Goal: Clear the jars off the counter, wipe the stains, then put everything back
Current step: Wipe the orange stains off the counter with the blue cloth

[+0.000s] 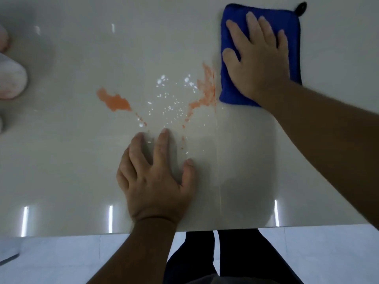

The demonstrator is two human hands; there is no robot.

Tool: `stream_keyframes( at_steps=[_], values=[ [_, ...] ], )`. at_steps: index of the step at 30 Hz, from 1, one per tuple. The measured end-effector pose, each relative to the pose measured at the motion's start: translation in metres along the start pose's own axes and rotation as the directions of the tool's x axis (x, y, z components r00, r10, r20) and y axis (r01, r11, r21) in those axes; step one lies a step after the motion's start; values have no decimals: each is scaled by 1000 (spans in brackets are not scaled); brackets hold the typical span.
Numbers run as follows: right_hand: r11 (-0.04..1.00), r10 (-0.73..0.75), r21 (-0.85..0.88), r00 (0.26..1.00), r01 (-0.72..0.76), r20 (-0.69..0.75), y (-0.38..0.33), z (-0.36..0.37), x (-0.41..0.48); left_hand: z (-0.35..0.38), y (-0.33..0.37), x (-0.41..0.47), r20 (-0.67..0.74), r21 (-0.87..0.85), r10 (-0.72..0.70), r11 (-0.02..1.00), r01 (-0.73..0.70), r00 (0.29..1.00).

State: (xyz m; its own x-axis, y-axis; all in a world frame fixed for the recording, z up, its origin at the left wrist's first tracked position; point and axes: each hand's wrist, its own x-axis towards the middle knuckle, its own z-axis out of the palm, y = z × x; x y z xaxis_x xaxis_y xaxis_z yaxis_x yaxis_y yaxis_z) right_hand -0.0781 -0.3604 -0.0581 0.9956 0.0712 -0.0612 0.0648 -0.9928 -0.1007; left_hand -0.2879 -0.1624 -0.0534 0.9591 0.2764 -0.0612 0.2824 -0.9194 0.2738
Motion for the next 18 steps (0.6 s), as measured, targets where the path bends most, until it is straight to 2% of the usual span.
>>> stream_keyframes(
  at_steps=[3, 7, 9, 13, 18],
  values=[
    [1000, -10, -12, 1000, 10, 0, -8, 0, -55, 1, 0, 0, -5, 1, 2, 1000, -2, 1000],
    [999, -45, -18, 999, 45, 23, -24, 8, -175, 3, -1, 0, -25, 0, 1, 1000, -1, 1000],
    [998, -59, -2, 997, 59, 43, -24, 11, -199, 4, -2, 0, -18, 9, -1, 1000, 1, 1000],
    [998, -62, -2, 995, 62, 78, -25, 7, -159, 5, -3, 1, -18, 8, 5, 1000, -5, 1000],
    [999, -38, -19, 998, 39, 41, -22, 2, -36, 7, -4, 1, -37, 14, 17, 1000, -16, 999]
  ],
)
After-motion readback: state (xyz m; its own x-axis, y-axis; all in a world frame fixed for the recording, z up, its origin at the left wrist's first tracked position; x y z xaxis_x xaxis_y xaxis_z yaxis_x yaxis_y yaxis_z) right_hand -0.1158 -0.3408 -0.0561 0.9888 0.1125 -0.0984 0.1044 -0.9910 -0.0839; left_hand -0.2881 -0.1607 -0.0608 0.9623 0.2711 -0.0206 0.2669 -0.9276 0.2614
